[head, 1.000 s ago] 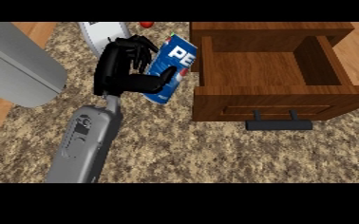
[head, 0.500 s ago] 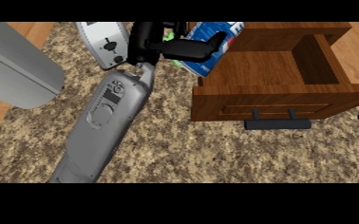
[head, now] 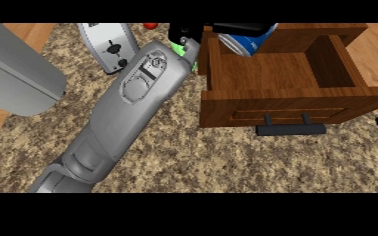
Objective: Pick up the can, place it into the drawer and close the drawer
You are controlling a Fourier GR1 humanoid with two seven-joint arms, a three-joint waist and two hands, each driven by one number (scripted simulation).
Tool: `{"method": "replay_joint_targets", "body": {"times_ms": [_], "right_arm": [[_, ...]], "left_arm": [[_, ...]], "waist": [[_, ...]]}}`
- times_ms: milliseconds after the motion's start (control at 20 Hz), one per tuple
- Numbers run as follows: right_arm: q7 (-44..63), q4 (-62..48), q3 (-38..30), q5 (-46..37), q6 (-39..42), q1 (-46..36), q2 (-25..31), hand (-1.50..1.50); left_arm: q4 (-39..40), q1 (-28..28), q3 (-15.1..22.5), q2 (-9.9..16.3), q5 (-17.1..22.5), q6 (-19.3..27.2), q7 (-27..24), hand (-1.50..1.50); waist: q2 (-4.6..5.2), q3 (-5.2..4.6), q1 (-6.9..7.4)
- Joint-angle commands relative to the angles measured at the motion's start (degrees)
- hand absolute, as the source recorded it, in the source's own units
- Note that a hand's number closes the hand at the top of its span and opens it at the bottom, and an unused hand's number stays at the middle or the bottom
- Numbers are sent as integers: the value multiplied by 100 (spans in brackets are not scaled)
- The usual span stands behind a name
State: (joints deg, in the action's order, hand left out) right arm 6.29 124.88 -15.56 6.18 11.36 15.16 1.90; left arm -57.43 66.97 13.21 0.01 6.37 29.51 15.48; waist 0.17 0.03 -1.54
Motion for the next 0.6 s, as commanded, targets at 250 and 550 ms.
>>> {"method": "replay_joint_targets", "body": {"times_ms": [250, 550], "right_arm": [[-65, 100, 300, -178, -64, 80, -180, -150], [-1, -69, 267, -164, -15, -144, -156, -150]], "left_arm": [[1630, 1306, 83, -1, 576, 146, -263, 150], [2221, 1665, 505, -1, 1153, 373, -509, 150]], "waist": [[24, 4, -92], [45, 7, -167]]}}
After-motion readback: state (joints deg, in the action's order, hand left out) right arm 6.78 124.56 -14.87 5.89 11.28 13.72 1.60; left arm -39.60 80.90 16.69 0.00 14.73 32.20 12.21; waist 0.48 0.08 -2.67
